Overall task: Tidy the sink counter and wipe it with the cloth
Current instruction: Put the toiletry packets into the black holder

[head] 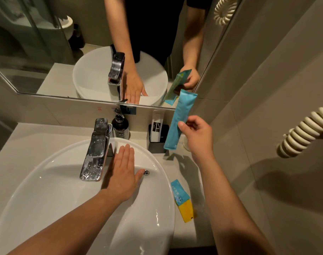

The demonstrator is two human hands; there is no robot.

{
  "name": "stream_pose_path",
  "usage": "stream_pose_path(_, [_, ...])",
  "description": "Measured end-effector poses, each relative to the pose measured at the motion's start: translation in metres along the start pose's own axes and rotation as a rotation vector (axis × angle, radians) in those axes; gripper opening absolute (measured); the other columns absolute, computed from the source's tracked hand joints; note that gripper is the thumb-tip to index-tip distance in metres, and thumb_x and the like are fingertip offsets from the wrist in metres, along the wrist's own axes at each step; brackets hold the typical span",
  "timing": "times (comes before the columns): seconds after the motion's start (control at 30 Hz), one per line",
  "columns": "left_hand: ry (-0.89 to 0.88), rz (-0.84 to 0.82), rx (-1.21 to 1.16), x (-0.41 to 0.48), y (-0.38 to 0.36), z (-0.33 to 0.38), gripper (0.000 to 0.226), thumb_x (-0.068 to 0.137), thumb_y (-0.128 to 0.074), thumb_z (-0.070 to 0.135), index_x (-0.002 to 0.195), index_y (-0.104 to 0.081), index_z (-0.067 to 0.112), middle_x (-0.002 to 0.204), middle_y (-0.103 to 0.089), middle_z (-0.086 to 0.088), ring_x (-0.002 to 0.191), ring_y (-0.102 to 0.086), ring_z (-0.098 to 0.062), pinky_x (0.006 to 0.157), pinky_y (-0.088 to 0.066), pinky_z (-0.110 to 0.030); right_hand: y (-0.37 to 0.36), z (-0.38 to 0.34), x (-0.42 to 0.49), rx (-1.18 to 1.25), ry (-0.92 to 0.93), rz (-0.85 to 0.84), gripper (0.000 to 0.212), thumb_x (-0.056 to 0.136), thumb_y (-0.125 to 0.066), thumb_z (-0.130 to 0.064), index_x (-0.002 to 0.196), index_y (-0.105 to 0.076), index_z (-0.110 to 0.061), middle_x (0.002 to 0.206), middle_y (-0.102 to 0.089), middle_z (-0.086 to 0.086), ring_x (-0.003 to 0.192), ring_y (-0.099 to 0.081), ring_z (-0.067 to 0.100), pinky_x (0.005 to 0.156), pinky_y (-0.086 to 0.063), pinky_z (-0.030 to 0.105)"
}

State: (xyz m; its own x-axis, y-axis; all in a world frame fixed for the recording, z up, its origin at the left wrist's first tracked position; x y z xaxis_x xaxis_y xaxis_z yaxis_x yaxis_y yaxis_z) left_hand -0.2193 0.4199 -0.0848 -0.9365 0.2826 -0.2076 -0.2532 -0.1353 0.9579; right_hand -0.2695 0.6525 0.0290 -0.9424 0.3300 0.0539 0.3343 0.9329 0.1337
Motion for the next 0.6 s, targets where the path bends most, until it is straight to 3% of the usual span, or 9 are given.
stream_pose_path(0.23, [-0.025, 0.064, -0.103, -0.002, 0.004, 0.001, 0.080, 0.103, -0.026, 0.052, 0.157, 0.009, 0.005, 0.166, 0.017, -0.013, 0.153, 0.022, -0.026, 0.121, 0.020, -0.036, -0.030, 0.000, 0.023, 0.045, 0.068, 0.028, 0.019, 0.090, -0.072, -0.009, 0.085, -0.071, -0.027, 0.082, -0.073, -0.015, 0.078, -0.066, 0.000, 0.072, -0.055, 0.017])
stream_pose_path(0.6, [-0.004, 0.031, -0.047, -0.001, 0.002, 0.000, 0.080, 0.102, -0.017, 0.055, 0.156, 0.017, 0.006, 0.165, 0.023, -0.013, 0.151, 0.026, -0.027, 0.124, 0.015, -0.041, -0.037, 0.065, 0.028, -0.019, -0.093, 0.007, 0.017, 0.091, -0.071, -0.009, 0.083, -0.068, -0.023, 0.083, -0.073, -0.011, 0.081, -0.068, 0.003, 0.068, -0.055, 0.020])
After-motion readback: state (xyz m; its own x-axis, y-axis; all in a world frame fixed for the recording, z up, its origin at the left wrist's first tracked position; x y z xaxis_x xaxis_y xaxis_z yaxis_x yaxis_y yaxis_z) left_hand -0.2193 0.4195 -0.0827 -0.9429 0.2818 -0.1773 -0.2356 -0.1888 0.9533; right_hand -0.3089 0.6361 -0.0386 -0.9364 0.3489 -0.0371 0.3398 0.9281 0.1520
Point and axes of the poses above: each hand's wrist, its own x-axis towards the middle knuckle, its own y-axis out of the back of the hand, z = x × y, the point moved 4 cm from there along x, towards the middle knuckle
